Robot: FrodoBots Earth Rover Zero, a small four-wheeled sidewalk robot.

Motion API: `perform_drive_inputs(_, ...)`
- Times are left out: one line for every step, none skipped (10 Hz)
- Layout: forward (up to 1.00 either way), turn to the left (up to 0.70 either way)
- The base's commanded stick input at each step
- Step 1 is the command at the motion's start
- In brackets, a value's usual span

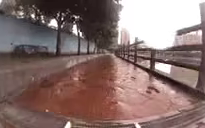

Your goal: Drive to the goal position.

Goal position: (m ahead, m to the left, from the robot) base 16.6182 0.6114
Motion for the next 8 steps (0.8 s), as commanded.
perform_drive_inputs(0.50, 0.00)
perform_drive_inputs(0.50, 0.00)
perform_drive_inputs(0.50, 0.00)
perform_drive_inputs(0.50, 0.00)
perform_drive_inputs(0.50, 0.00)
perform_drive_inputs(0.50, 0.00)
perform_drive_inputs(0.50, 0.00)
perform_drive_inputs(0.50, 0.00)
